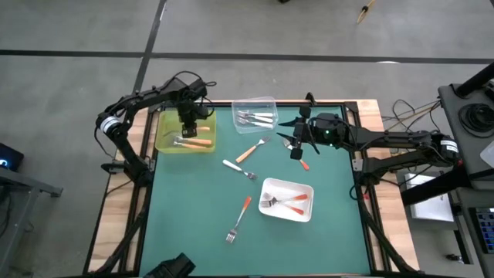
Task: Sort silverware by color (type)
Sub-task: Put the light orange into the yellow bin
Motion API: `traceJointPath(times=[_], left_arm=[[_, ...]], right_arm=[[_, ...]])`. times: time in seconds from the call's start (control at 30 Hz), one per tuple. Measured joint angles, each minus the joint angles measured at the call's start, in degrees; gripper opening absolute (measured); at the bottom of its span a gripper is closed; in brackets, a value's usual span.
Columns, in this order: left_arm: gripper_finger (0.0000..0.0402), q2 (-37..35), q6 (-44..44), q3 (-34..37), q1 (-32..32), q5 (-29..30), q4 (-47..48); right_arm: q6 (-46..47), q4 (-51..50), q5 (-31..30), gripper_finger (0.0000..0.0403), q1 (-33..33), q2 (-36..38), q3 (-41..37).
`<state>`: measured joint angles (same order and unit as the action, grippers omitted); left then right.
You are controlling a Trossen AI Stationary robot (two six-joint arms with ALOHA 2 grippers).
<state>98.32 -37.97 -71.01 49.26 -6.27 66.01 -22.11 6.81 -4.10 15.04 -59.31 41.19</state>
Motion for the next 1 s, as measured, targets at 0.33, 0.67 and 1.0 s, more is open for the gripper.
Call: traceJointPath(times=[0.33,0.67,1.0], left_arm=[[0.0042,0.0,0.2,1.3,0.8,-2.0,1.7],[0.0043,0.2,3.3,1.4,1.0,-1.9,0.0],[0.0078,3.1,4.1,1.4,1.0,-1.6,-0.4]], right_arm=[[0.0,0.0,0.0,0.0137,0.0,0.0,0.0],[0.0,0.0,0.0,0.0137,0.0,0.0,0.0],[0.5,0.0,0.0,0.0137,0.0,0.0,0.0]])
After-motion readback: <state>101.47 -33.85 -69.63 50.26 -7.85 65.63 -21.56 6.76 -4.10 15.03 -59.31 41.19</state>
